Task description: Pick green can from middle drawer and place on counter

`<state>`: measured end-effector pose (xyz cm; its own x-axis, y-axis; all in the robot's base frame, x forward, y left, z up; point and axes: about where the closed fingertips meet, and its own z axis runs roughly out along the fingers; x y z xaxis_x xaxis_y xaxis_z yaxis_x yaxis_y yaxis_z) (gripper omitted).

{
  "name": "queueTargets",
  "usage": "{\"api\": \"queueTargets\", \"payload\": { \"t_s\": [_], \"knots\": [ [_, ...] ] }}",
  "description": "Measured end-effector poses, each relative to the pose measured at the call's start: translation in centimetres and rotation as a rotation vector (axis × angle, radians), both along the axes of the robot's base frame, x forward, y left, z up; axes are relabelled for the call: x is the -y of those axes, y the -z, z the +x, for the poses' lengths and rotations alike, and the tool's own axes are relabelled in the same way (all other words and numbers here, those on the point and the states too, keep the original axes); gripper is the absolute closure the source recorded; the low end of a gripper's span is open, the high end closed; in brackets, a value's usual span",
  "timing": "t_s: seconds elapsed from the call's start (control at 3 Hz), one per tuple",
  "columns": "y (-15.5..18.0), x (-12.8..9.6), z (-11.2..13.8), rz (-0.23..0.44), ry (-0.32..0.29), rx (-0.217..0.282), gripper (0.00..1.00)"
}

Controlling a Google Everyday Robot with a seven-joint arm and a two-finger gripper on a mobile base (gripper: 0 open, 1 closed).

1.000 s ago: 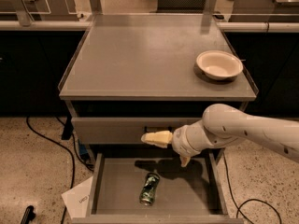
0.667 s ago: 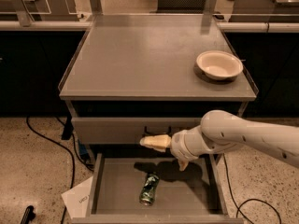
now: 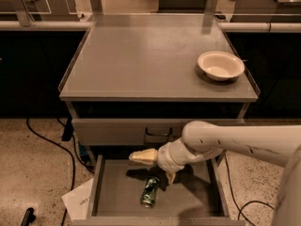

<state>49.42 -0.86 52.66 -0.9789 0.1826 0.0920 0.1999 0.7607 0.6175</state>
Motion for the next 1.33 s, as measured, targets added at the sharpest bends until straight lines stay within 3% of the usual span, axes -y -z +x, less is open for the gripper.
{"api": "queueTargets", "payload": {
  "t_s": [0.33, 0.67, 1.0, 1.33],
  "knots": [
    [3.9, -1.7, -1.3, -0.071, -0.034, -0.073, 0.00],
    [3.9, -1.7, -1.3, -0.071, -0.035, -0.074, 0.00],
    [3.7, -1.7, -1.4, -0.093, -0.004, -0.037, 0.00],
    [6.5, -2.0, -1.4, -0.147, 0.038, -0.036, 0.00]
  ]
}}
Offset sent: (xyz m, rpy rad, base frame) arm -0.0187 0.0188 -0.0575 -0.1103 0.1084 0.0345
